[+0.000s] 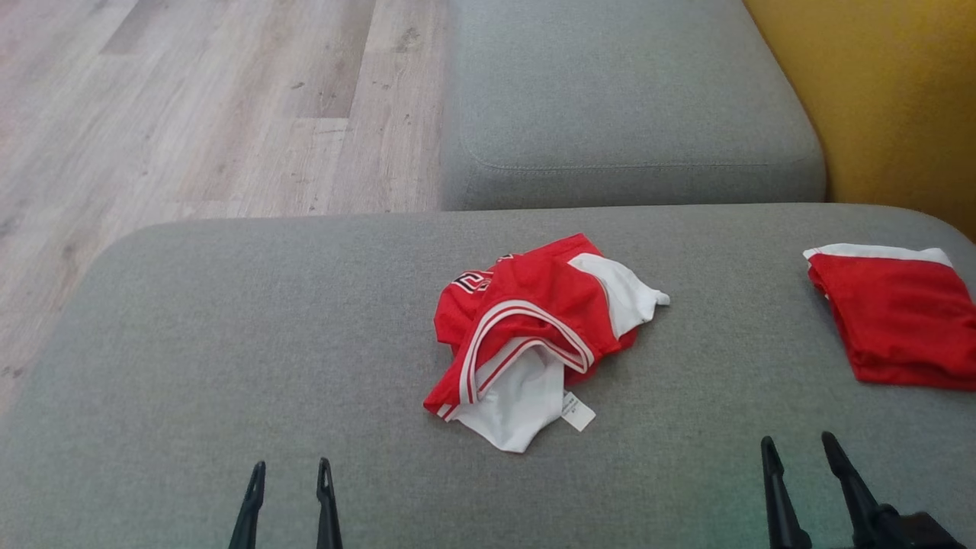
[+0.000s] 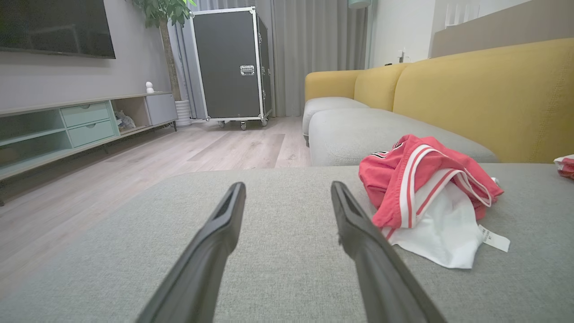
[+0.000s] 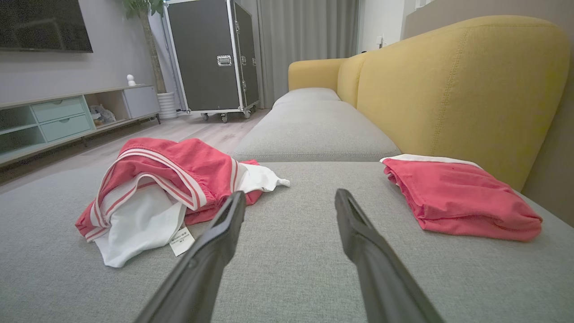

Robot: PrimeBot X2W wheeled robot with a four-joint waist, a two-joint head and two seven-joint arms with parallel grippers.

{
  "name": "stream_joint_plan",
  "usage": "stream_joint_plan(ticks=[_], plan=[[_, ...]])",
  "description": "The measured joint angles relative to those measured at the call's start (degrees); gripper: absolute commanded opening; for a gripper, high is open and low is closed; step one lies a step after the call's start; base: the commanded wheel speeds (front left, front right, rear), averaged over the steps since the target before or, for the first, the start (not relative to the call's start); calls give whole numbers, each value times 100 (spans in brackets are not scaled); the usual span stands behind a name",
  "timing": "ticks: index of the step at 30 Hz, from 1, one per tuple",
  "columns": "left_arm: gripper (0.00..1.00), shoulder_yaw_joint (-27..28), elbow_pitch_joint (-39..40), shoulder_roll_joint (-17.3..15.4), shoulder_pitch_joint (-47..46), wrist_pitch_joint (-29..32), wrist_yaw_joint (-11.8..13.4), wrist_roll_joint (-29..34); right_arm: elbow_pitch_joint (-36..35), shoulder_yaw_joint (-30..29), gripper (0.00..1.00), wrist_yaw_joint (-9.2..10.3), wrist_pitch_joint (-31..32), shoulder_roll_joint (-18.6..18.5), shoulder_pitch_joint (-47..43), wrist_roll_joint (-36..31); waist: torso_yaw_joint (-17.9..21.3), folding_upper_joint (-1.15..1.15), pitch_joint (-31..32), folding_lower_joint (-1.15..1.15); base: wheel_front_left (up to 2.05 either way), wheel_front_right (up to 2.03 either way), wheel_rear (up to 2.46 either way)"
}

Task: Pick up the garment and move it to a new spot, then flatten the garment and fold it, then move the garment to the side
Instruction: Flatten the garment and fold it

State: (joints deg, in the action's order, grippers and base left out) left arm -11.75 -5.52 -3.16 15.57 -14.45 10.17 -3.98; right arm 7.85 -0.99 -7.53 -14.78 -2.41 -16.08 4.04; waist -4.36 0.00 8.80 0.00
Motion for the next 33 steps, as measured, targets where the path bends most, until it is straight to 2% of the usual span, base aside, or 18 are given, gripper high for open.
stream_joint_plan(ticks=[19,23,29,31,33], plan=[[100,-24,-90,-2,-30,0,-18,1,-47,5,100,0,0,3,8,119,40,0,-102,0,0,0,0],[100,-355,-148,-3,-305,0,-137,-2,-156,80,100,0,0,4,31,119,160,0,-211,0,0,0,0],[100,-1167,-301,3,-1158,0,-316,-18,-254,233,100,0,0,4,131,89,442,0,-462,0,0,0,0],[100,-1439,-584,11,-1457,-9,-375,-16,-299,255,100,0,0,5,222,84,545,0,-584,0,0,0,0],[100,-1742,-1005,10,-1768,-9,-591,-60,-312,263,100,0,0,4,324,75,649,0,-714,-1,0,0,0]])
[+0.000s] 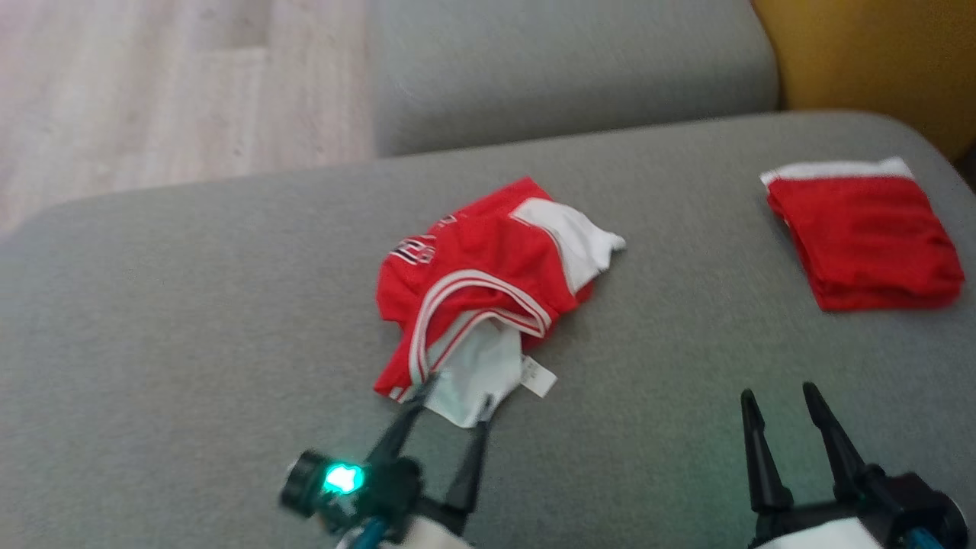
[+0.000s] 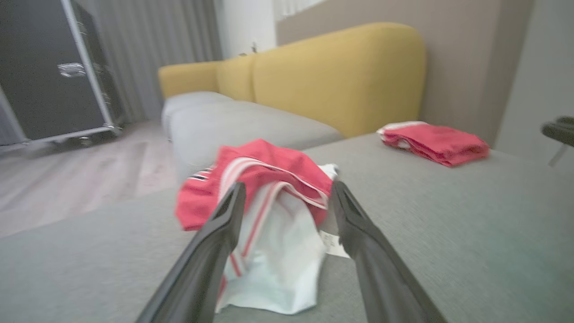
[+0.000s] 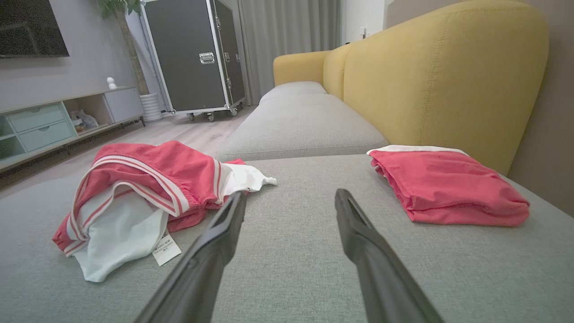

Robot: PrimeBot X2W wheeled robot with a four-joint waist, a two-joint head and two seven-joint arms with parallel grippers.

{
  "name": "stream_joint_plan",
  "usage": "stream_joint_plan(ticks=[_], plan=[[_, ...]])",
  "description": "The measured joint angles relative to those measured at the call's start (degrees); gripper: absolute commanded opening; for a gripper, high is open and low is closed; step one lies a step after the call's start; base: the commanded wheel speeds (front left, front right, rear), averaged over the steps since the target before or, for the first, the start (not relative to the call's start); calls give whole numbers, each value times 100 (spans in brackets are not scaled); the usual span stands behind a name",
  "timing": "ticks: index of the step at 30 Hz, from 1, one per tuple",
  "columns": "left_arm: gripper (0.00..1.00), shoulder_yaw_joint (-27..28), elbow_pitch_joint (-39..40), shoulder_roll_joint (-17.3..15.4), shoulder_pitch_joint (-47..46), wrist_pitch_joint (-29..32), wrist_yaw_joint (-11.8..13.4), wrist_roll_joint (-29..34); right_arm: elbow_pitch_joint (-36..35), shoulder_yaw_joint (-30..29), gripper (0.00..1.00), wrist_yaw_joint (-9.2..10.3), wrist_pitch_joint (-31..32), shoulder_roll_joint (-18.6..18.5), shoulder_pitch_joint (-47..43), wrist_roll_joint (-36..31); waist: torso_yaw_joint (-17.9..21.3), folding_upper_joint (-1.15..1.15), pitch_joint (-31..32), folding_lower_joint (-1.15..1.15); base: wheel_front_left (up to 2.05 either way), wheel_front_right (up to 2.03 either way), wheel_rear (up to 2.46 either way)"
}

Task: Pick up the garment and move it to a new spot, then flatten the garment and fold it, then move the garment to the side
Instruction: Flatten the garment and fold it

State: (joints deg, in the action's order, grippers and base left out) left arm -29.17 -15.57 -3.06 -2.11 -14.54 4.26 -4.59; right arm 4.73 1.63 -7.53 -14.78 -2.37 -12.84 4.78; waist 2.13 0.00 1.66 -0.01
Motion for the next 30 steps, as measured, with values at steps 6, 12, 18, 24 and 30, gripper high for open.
stream_joint_plan(ticks=[6,12,18,24,30], plan=[[100,-714,-1072,8,-1087,0,-229,30,-32,154,100,0,0,0,231,-34,297,0,-431,0,0,0,0],[100,-1232,-2069,12,-2112,12,-325,4,-45,219,100,0,0,-1,560,-35,581,0,-840,-1,0,0,0],[100,-1505,-3036,23,-2967,196,-105,-183,-90,254,100,0,0,-2,797,-34,953,0,-1164,0,0,0,0],[100,-1707,-3440,31,-3169,169,36,-458,-90,307,100,0,0,-2,839,-33,1187,0,-1291,0,0,0,0],[64,-1755,-3718,40,-3285,51,281,-463,-22,374,100,0,0,-2,871,-15,1343,0,-1212,1,0,0,0]])
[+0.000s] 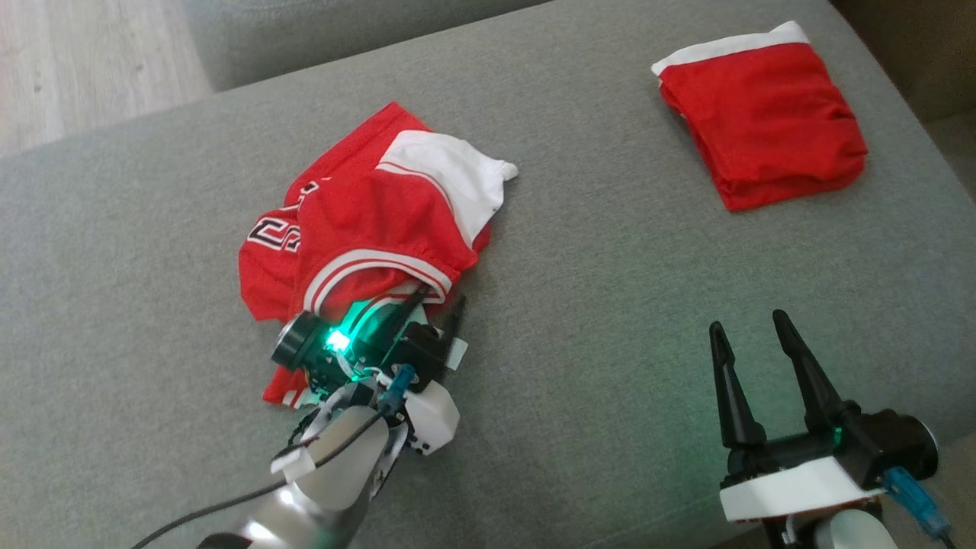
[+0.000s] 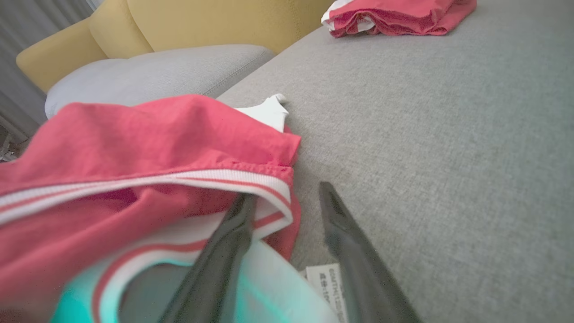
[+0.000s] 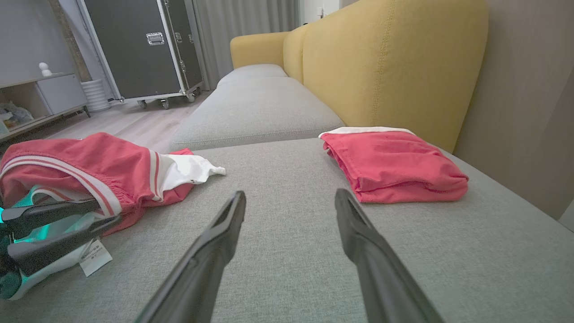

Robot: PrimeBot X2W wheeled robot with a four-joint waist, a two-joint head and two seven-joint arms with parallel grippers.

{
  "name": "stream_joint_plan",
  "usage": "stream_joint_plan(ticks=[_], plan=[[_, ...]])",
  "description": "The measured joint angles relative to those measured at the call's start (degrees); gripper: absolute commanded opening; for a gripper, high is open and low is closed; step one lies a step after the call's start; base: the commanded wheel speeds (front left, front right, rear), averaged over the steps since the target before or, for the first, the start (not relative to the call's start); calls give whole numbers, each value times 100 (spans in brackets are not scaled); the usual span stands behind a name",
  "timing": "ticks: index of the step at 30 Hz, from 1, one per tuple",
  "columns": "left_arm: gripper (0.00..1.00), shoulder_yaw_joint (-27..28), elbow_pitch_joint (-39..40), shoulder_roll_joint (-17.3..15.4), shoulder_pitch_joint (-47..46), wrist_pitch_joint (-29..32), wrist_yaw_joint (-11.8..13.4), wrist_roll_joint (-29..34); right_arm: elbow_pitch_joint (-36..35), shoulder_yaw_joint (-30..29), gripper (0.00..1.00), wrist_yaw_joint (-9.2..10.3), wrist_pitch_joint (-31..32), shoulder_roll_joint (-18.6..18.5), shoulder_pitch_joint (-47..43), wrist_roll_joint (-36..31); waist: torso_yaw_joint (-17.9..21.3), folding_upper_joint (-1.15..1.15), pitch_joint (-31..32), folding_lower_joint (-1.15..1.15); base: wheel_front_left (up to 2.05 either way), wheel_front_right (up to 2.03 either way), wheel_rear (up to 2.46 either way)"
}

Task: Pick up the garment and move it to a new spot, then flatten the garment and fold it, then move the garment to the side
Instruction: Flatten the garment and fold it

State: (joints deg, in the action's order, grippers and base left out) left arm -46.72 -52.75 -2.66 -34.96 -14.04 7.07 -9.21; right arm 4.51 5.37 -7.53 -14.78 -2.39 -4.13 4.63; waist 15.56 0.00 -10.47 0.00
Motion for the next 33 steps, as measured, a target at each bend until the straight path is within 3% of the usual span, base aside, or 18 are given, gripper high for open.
stream_joint_plan(ticks=[3,8,10,13,19,27,30,33], plan=[[0,7,-19,0,-8,-25,-62,-182,15,5,100,0,0,0,-1,-1,56,0,71,0,0,0,0],[0,57,80,1,-22,-25,-190,-382,86,9,100,0,0,0,-15,-20,117,0,265,0,0,0,0],[0,118,316,-8,-153,-26,-412,-383,98,13,100,0,0,-1,-34,-21,138,0,418,0,0,0,0],[0,169,355,-48,-377,-26,-493,-374,93,15,100,0,0,-1,-48,-20,150,0,526,0,0,0,0],[0,314,716,-164,-1599,-29,-833,-178,92,81,100,0,0,-2,-245,20,174,0,822,0,0,0,0],[0,1260,1842,-234,-3286,-75,-1136,-378,-19,63,100,0,0,-2,-366,142,-17,0,1032,1,0,0,0],[0,1512,1927,-389,-3306,-76,-1272,-676,-141,-88,100,0,0,-2,-370,177,-179,0,1073,1,0,0,0],[0,1503,1928,-602,-2710,-75,-1368,-955,-211,-236,100,0,0,-4,-441,187,-407,0,1097,1,0,0,0]])
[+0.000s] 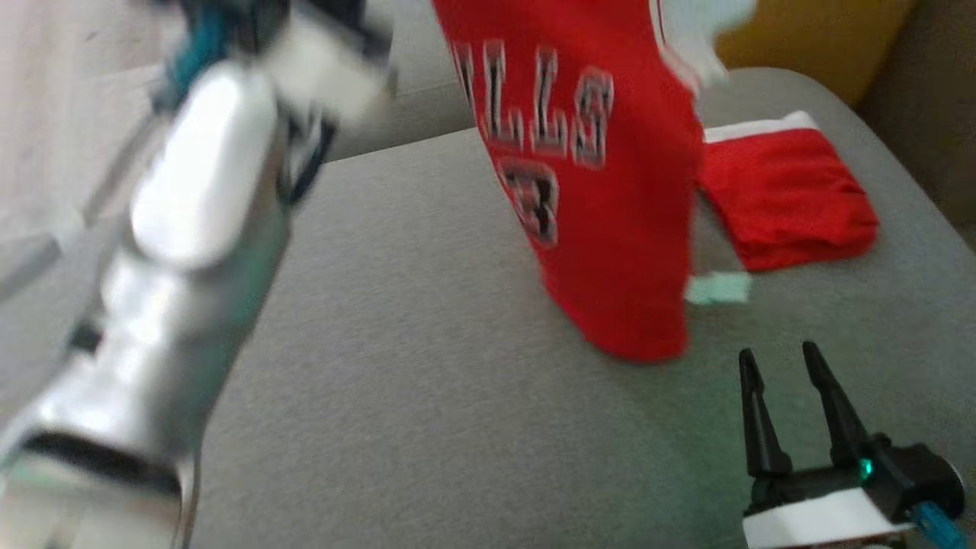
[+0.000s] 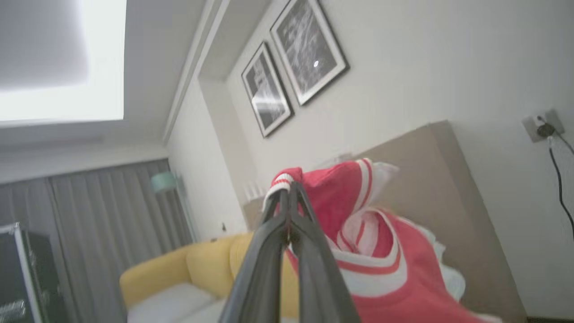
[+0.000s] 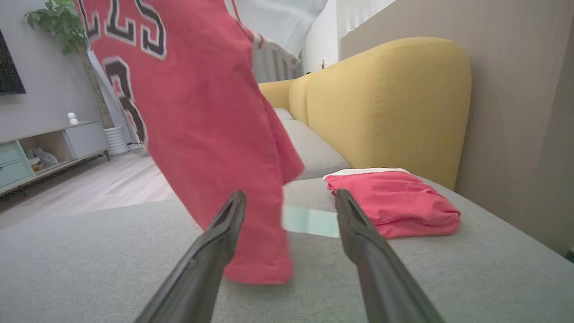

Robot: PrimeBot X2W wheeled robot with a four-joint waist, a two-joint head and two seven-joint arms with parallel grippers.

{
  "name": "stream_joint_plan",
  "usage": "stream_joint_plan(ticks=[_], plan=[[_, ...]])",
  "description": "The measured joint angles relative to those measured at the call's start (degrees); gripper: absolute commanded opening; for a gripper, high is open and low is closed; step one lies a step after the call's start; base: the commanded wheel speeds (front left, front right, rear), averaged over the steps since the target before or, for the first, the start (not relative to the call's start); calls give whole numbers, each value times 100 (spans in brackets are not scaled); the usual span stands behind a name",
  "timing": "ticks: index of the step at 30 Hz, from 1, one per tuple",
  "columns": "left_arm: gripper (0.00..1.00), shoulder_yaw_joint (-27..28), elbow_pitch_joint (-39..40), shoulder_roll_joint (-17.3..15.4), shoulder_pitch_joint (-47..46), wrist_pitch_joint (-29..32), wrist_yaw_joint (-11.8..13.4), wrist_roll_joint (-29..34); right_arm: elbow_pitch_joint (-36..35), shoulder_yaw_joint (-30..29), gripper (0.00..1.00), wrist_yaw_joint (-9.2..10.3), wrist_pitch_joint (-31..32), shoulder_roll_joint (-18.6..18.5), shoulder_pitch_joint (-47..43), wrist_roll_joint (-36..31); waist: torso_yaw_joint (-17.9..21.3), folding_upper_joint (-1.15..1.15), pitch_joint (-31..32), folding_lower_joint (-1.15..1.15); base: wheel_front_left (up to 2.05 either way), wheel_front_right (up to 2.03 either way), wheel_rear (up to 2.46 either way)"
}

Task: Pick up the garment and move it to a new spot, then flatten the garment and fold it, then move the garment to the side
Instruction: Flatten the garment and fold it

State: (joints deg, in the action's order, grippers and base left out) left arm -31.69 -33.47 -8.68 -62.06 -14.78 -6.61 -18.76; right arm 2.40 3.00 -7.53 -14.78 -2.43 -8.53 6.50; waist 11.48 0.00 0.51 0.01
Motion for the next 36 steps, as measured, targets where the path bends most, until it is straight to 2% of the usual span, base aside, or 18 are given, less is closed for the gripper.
stream_joint_plan(ticks=[3,8,11,15,16,17,23,27,29,31,36], plan=[[0,-145,-88,-277,1034,2,-34,-215,-8,-30,100,0,0,2,-158,-1,-266,0,-4,-1,0,0,0],[0,-7,-226,-835,2878,9,-14,-693,-14,-109,100,0,0,2,-174,8,-649,0,-69,-1,0,0,0],[0,276,-90,-1110,3757,10,223,-831,-12,-109,100,0,0,3,-168,11,-803,0,-140,-1,0,0,0],[0,720,242,-1212,4682,9,434,-1098,-2,-148,100,0,0,3,-168,14,-961,0,-208,-1,0,0,0],[41,788,258,-1209,4875,10,486,-1185,0,-159,100,0,0,3,-169,14,-997,0,-219,-1,0,0,0],[100,824,268,-1211,5064,10,525,-1267,3,-175,100,0,0,3,-171,14,-1033,0,-229,-1,0,0,0],[100,982,603,-1373,5594,110,854,-1393,10,-181,100,0,0,3,-169,10,-1200,0,-331,0,0,0,0],[100,1042,1100,-1741,5299,337,1096,-1140,9,-176,100,0,0,3,-141,-33,-1283,0,-475,0,0,0,0],[100,1044,1273,-1902,4951,521,1116,-1005,9,-164,100,0,0,3,-108,-67,-1315,0,-566,-1,0,0,0],[100,1025,1378,-1970,4493,744,1021,-951,9,-147,100,0,0,3,-35,-112,-1333,0,-678,-1,0,0,0],[100,670,1047,-1939,3316,1479,439,-951,1,-59,100,0,0,-19,299,-163,-1338,0,-1013,-2,0,0,0]])
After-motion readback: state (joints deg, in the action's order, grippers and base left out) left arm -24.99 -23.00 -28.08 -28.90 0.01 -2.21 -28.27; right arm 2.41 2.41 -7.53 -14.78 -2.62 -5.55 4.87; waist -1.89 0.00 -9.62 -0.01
